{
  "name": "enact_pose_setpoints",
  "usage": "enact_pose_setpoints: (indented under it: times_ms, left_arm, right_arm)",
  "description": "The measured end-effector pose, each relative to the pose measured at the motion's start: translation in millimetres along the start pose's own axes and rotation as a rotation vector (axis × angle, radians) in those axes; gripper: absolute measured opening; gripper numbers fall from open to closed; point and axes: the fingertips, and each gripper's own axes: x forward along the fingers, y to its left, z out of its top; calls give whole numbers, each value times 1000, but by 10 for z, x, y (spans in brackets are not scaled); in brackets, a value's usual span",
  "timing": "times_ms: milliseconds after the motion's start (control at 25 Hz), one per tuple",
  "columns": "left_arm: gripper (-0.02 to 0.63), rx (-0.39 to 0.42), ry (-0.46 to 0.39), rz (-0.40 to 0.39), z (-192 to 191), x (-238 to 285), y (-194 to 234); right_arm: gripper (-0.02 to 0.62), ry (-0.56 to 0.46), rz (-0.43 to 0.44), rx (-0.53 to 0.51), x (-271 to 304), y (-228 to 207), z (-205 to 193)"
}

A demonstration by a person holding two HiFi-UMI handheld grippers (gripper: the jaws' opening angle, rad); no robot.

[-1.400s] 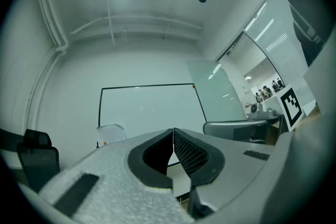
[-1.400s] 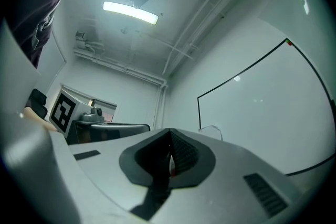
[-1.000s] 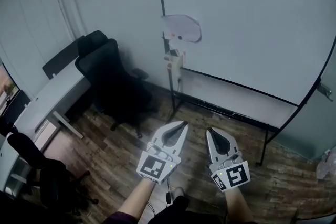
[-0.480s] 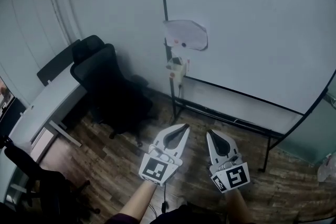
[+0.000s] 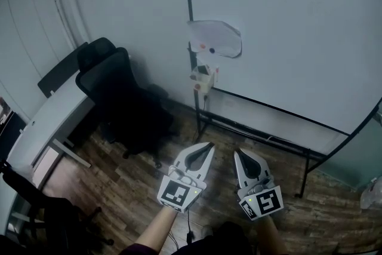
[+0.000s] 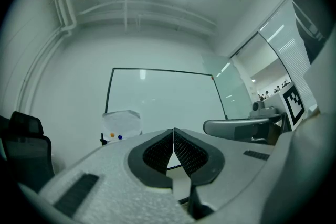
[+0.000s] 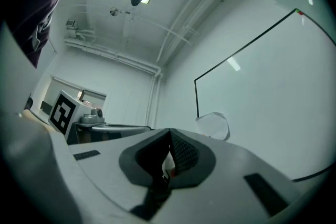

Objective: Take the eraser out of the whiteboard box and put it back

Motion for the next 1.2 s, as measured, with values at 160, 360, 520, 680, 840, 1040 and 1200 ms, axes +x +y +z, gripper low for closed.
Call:
enact_pose_setpoints:
  times_ms: [160, 360, 520, 680, 840, 1040, 1200]
  left_arm:
    - [6, 21, 22, -11, -173, 210, 138]
    - [6, 4, 40, -9, -361, 558, 335]
    - [6, -16, 52, -3, -450, 861, 492]
    - [6, -1, 59, 9, -527, 1148, 690]
    - [6, -12, 79, 35, -612, 1424, 836]
    - [6, -7, 94, 82, -700, 1673, 1047]
    - [6, 6, 104, 118, -724, 1853, 1183]
  right_arm:
    - [3, 5, -9, 20, 169, -211, -135]
    - [3, 20, -9, 38, 425, -515, -350]
    - [3, 28, -4, 50, 669, -795, -459]
    - [3, 30, 14, 58, 921, -1039, -523]
    - [3, 36, 33, 78, 1133, -1300, -640]
    - [3, 42, 73, 98, 1366, -1520, -768]
    - [3, 34, 99, 122, 1534, -1711, -814]
